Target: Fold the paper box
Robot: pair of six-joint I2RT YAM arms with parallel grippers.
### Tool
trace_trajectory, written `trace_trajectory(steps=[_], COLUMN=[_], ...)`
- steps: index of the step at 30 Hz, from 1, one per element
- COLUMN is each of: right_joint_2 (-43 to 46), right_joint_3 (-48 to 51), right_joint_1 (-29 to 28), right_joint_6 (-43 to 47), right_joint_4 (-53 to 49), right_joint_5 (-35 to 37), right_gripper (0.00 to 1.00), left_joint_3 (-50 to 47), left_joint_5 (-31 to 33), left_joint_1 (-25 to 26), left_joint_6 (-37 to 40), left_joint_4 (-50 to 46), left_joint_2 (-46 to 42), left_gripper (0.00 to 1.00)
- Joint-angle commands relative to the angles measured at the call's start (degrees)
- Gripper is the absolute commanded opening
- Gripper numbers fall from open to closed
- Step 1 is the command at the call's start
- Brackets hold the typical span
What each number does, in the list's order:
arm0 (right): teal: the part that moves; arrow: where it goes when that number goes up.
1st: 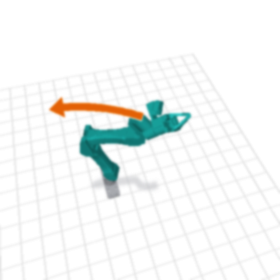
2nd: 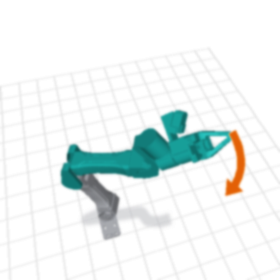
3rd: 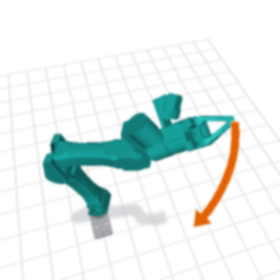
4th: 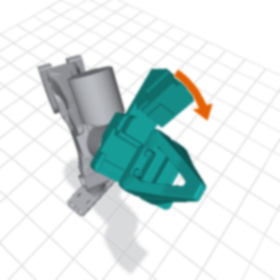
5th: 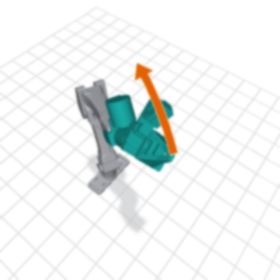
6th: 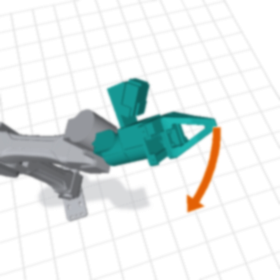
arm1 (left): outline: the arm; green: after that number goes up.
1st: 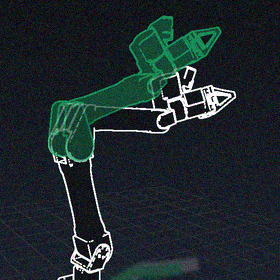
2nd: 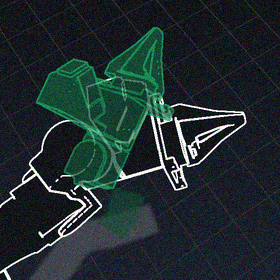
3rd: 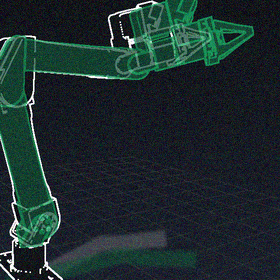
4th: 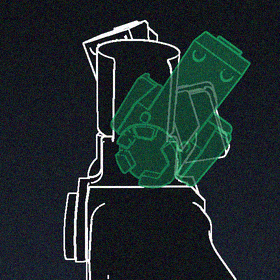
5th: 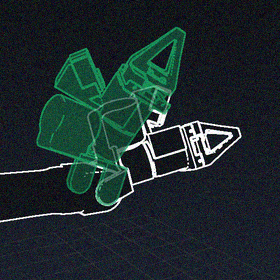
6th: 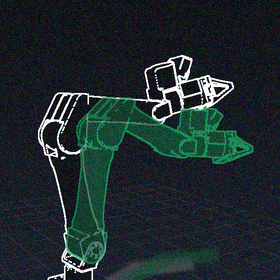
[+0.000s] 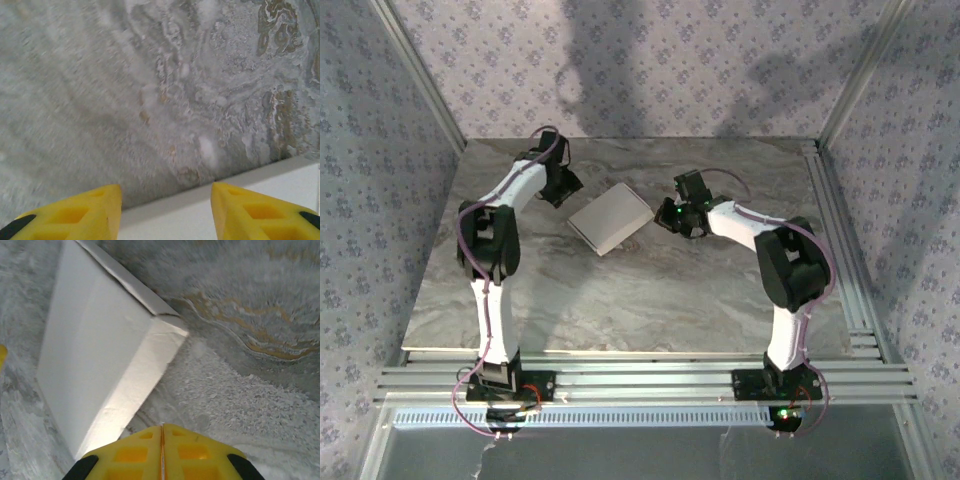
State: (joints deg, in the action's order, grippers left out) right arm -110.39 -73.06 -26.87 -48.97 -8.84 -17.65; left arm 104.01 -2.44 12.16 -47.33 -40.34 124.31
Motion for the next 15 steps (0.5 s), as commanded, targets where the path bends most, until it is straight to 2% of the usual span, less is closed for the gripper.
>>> trace_trajectory(steps=[1, 7, 15], right_joint_2=[-2.76, -2.94, -6.13], right_joint_3=[-3.63, -0.54, -2.66], right_joint_1=[-2.25, -5.27, -7.45], right_joint_6=[-3.42, -5.43, -5.52], right_joint_4=[0.31, 2.51, 1.64], right_joint_5=[-4.03, -1.93, -0.87], right_gripper=[0.08, 0.06, 0.03], left_joint_3=[5.83, 0.77, -7.69], left_joint_5=[0.69, -0.35, -3.03], left_joint_1=[1.01, 1.64, 1.87], left_joint_6=[8.08, 7.32, 4.63], left_joint_4=[-7.32, -3.85, 1.13], left_joint_2=[4.15, 3.59, -0.71], left_gripper=[0.48, 0.47, 0.46])
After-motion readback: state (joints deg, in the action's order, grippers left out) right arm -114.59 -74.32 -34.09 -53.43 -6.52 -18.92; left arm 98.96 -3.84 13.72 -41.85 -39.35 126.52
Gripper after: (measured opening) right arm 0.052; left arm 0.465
